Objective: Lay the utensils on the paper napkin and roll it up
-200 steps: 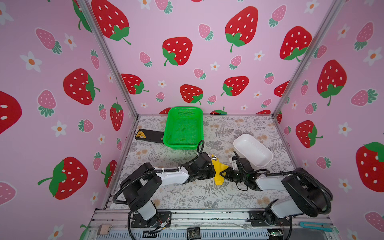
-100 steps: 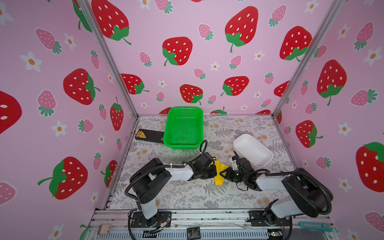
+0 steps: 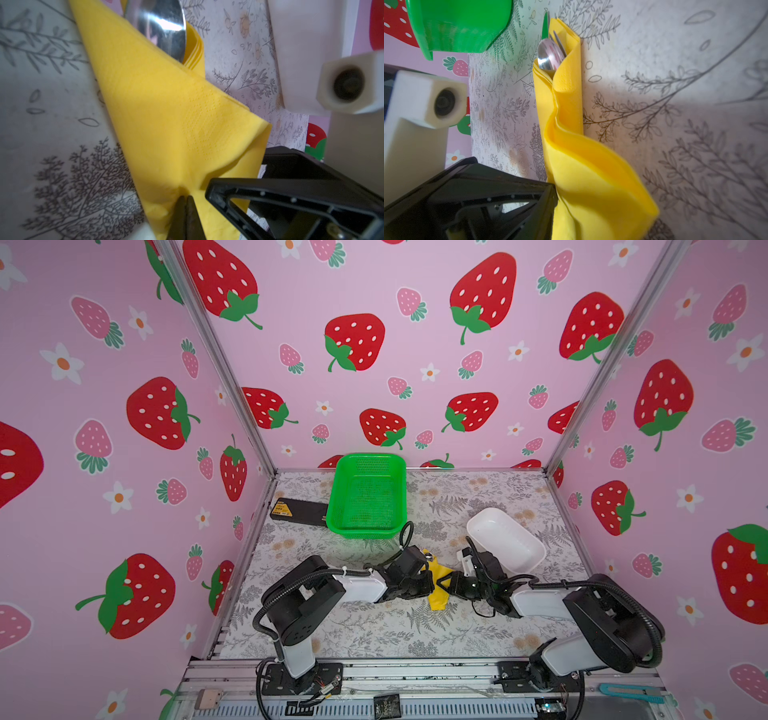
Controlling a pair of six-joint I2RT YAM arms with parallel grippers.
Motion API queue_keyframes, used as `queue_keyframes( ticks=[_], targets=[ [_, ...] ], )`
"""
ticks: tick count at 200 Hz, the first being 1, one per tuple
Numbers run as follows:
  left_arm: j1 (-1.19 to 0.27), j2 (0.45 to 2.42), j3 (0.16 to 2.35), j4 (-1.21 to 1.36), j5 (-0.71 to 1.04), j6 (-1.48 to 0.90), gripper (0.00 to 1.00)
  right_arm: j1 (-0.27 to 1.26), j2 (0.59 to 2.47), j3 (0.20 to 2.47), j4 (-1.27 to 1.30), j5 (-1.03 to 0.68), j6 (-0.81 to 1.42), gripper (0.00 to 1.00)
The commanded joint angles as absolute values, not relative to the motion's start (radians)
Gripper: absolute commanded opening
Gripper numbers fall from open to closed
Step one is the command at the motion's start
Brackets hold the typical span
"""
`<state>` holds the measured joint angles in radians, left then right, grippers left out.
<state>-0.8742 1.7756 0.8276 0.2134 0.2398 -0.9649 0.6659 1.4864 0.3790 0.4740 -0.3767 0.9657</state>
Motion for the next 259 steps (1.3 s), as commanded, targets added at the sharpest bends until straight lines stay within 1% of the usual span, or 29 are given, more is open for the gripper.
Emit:
queue_keyframes(
  ticks=[1,34,63,127,175,182,208,259],
  targets=[
    [-0.871,1.805,0.815,0.206,0.241,-0.96,0.01,0.66,1.53,0.388,0.43,-0.362,0.933,0.38],
    [-0.871,1.807,0.819,0.206,0.242,-0.96,0.01,0.66,1.583,0.392,0.49,-0.411,0.92,0.38],
    [-0.872,1.805,0.817,0.208,0.242,-0.96,0.01,0.66,1.611,0.391,0.507,-0.419,0.909,0.35],
    [-0.872,1.801,0.814,0.224,0.247,-0.971,0.01,0.659,1.648,0.383,0.547,-0.434,0.904,0.23],
    [-0.872,1.737,0.792,0.257,0.227,-0.982,0.01,0.659,1.66,0.387,0.581,-0.449,0.905,0.13],
    [-0.872,1.72,0.787,0.254,0.218,-0.982,0.01,0.658,1.657,0.387,0.591,-0.452,0.905,0.1],
    [-0.872,1.649,0.762,0.208,0.151,-0.961,0.03,0.657,1.643,0.386,0.612,-0.454,0.9,0.06],
    [-0.853,1.514,0.673,0.158,0.026,-0.959,0.04,0.653,1.577,0.381,0.657,-0.46,0.863,0.05]
  ],
)
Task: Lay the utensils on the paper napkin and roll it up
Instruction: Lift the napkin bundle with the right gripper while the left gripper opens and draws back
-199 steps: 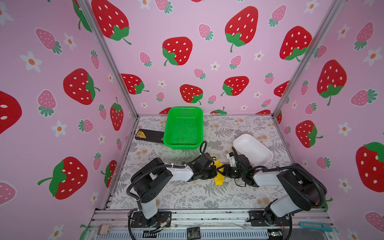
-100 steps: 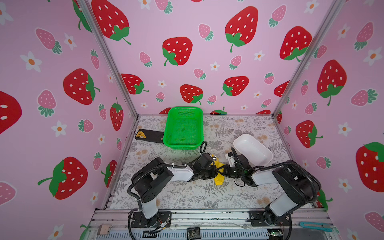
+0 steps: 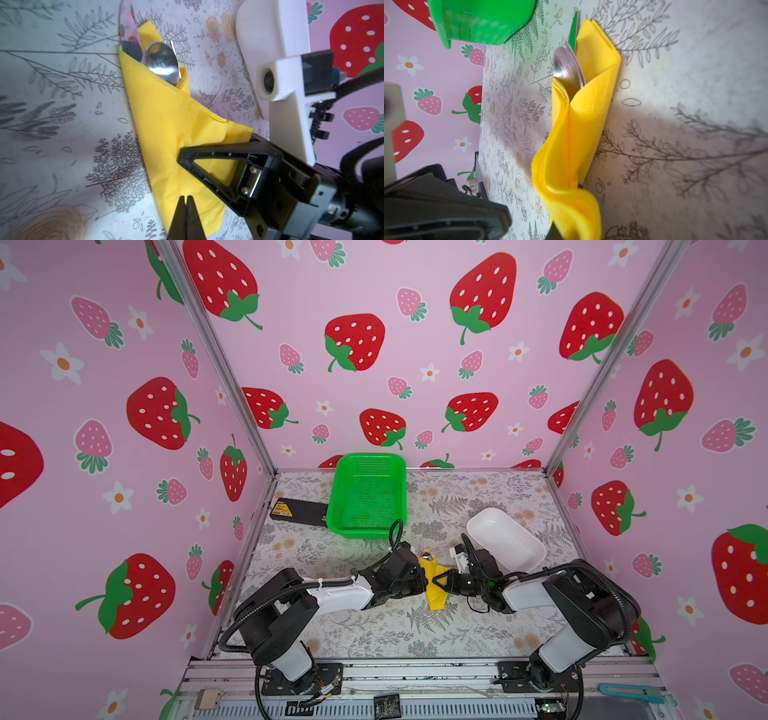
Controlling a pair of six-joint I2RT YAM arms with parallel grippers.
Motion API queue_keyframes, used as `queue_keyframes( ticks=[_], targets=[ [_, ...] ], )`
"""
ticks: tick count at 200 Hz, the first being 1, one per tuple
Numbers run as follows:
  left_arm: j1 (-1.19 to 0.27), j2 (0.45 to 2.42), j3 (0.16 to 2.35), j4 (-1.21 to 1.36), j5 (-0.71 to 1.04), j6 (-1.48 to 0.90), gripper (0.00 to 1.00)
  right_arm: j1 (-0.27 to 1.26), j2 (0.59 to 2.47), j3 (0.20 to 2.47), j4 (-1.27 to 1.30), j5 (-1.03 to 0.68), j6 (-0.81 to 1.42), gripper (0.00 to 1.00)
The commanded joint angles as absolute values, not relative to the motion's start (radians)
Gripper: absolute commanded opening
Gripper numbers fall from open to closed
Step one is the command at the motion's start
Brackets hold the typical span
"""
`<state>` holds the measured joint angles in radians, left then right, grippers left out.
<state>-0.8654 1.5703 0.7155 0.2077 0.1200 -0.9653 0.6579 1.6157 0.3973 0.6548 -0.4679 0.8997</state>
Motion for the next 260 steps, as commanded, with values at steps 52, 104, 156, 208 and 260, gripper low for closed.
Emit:
queue_keyframes(
  ticks=[52,104,156,208,260],
  targets=[
    [-0.823,1.363,0.609,0.131,-0.056,-0.938,0.27,0.653,1.469,0.367,0.664,-0.427,0.793,0.04],
    [-0.796,1.235,0.571,0.121,-0.116,-0.899,0.47,0.652,1.398,0.368,0.661,-0.45,0.754,0.04],
    [-0.757,1.086,0.512,0.235,-0.095,-0.843,0.75,0.634,1.293,0.424,0.634,-0.542,0.734,0.04],
    [-0.628,0.968,0.523,0.221,0.039,-0.844,0.93,0.587,1.232,0.574,0.508,-0.576,0.704,0.04],
    [-0.504,1.038,0.624,0.266,0.333,-0.833,0.92,0.529,1.232,0.697,0.463,-0.664,0.715,0.04]
  ],
)
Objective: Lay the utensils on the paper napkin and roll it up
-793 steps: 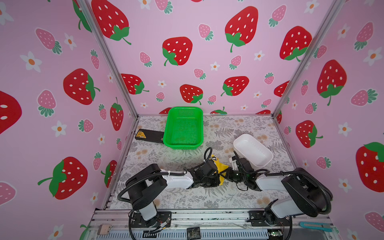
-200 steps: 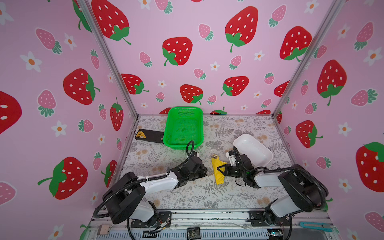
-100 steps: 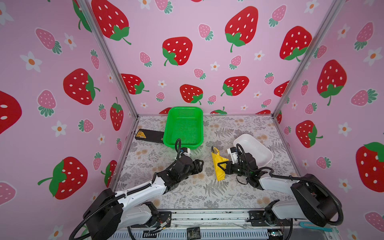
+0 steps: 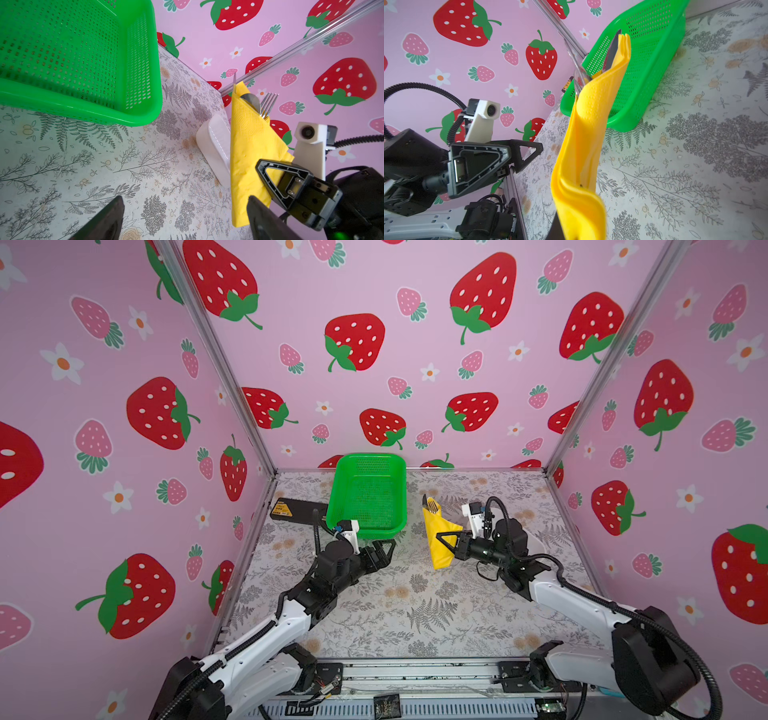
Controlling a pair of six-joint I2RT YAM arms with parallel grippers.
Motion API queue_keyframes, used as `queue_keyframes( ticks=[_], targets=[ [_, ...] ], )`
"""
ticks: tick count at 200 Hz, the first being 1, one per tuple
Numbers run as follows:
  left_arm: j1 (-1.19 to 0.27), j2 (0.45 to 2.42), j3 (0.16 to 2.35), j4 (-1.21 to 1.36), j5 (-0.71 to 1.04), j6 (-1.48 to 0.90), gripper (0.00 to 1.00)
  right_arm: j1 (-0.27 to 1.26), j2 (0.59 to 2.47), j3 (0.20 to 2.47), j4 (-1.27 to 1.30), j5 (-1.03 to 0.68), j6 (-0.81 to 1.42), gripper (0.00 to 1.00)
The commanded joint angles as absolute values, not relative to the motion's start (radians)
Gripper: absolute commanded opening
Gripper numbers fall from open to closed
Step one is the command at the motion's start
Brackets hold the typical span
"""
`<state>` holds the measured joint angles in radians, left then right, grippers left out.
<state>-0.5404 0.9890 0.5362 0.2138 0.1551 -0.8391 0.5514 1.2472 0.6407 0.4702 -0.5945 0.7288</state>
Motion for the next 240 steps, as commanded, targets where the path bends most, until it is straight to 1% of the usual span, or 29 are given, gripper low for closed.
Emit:
queue_keyframes(
  ticks=[1,58,115,173,218,240],
  targets=[
    [-0.503,1.041,0.626,0.266,0.337,-0.834,0.92,0.527,1.233,0.701,0.461,-0.666,0.716,0.04],
    [-0.489,1.206,0.738,0.409,0.502,-0.882,0.89,0.483,1.245,0.795,0.433,-0.754,0.72,0.04],
    [-0.489,1.271,0.785,0.483,0.614,-0.898,0.89,0.474,1.252,0.84,0.434,-0.786,0.731,0.04],
    [-0.489,1.311,0.794,0.576,0.652,-0.946,0.89,0.473,1.274,0.859,0.488,-0.83,0.776,0.05],
    [-0.491,1.346,0.824,0.602,0.676,-0.969,0.87,0.474,1.283,0.877,0.517,-0.848,0.799,0.05],
    [-0.492,1.357,0.828,0.661,0.683,-0.99,0.87,0.474,1.285,0.872,0.544,-0.861,0.824,0.05]
  ],
)
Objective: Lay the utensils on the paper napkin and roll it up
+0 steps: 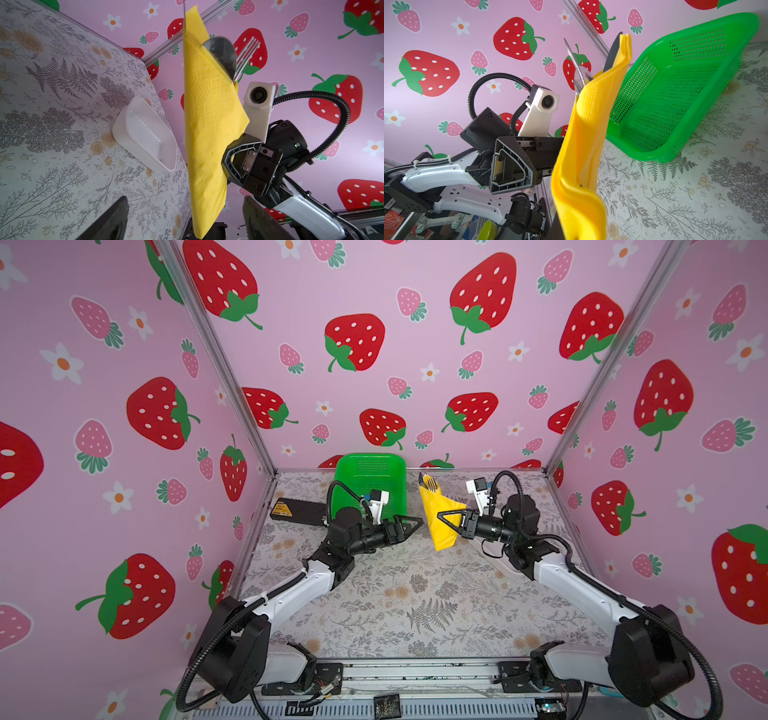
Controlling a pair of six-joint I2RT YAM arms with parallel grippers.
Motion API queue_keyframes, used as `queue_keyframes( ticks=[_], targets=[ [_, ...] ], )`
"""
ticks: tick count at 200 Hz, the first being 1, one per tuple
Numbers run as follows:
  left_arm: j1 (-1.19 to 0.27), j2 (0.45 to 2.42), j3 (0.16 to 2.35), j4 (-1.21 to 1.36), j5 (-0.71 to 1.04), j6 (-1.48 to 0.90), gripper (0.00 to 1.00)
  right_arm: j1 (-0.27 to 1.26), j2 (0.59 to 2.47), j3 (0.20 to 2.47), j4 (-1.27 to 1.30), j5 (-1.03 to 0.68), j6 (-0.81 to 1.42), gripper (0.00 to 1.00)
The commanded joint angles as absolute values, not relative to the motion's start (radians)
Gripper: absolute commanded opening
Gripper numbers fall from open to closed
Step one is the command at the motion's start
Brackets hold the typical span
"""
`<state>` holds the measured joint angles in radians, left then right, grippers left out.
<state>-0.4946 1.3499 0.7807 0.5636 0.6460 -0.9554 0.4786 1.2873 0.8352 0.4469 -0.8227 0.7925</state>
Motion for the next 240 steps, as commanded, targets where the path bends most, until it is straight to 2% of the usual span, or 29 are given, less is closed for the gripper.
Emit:
queue_keyframes(
  ticks=[1,116,206,240],
  targets=[
    [-0.492,1.357,0.827,0.663,0.683,-0.991,0.87,0.474,1.285,0.871,0.546,-0.862,0.825,0.05],
    [-0.512,1.469,0.915,0.838,0.762,-1.108,0.82,0.474,1.29,0.867,0.689,-0.908,0.95,0.05],
    [-0.539,1.527,0.98,0.913,0.793,-1.156,0.68,0.479,1.298,0.859,0.796,-0.926,1.039,0.05],
    [-0.54,1.529,0.979,0.973,0.772,-1.183,0.56,0.48,1.299,0.858,0.796,-0.93,1.046,0.06]
  ],
)
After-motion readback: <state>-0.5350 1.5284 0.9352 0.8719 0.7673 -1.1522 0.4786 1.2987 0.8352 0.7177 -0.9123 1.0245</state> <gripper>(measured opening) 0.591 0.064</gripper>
